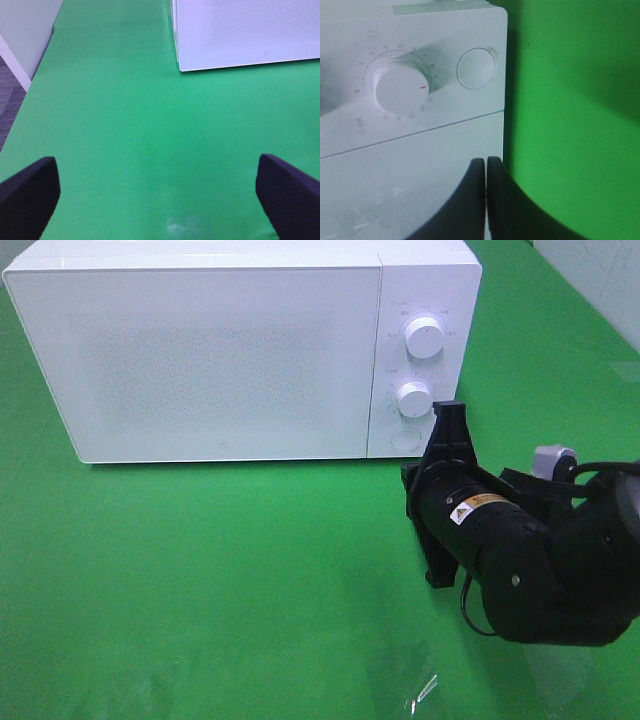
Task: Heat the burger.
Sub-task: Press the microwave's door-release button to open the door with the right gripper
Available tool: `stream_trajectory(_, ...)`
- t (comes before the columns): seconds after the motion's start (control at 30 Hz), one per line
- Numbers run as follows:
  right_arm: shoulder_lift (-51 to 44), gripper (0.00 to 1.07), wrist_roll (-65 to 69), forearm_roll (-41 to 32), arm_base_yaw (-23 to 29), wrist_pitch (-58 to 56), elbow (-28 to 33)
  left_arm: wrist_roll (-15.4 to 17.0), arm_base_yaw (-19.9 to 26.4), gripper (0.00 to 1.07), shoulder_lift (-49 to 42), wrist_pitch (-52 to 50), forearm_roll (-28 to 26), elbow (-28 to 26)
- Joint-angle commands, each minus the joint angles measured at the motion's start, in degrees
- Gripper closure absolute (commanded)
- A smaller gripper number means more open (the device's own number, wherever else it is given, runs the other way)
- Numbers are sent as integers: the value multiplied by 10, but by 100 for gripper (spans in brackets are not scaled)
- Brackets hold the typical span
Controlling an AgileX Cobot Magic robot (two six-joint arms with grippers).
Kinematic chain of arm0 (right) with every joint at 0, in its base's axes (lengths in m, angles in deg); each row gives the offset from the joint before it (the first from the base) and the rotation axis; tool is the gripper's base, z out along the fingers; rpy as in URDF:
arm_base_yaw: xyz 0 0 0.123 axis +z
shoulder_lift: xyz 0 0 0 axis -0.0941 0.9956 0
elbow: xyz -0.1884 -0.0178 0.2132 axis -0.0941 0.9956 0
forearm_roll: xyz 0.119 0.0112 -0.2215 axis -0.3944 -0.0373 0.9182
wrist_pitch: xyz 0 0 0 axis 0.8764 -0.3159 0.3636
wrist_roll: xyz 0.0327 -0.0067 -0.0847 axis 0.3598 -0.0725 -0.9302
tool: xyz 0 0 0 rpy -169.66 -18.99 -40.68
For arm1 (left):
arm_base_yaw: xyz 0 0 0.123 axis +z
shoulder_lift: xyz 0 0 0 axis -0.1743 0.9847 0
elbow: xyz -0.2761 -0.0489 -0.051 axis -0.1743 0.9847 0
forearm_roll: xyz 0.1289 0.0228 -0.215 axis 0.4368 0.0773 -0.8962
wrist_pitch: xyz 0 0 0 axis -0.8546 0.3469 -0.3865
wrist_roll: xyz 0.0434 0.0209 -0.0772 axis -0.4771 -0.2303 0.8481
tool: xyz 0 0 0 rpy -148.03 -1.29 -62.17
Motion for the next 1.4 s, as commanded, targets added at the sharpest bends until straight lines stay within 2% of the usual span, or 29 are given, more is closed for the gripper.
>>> stream_trajectory(0.03, 7, 107, -7, 3, -36, -31, -32, 1, 2, 7, -10, -7, -4, 1)
stream_trajectory(0.13, 9, 107, -13, 9, -45, -34, -37, 1, 2, 7, -10, -7, -4, 1)
stream_trajectory(0.17, 18, 107, -41, 13, -67, -56, -60, 1, 2, 7, -10, -7, -4, 1)
stream_trajectory(0.47, 44, 107, -56, 13, -103, -76, -109, 1, 2, 7, -10, -7, -4, 1)
stream_trajectory(1.0, 104, 107, -56, 27, -128, -112, -191, 1, 2, 7, -10, -7, -4, 1)
stream_trajectory(1.4, 129, 107, -60, 24, -141, -95, -217, 1, 2, 7, -10, -7, -4, 1)
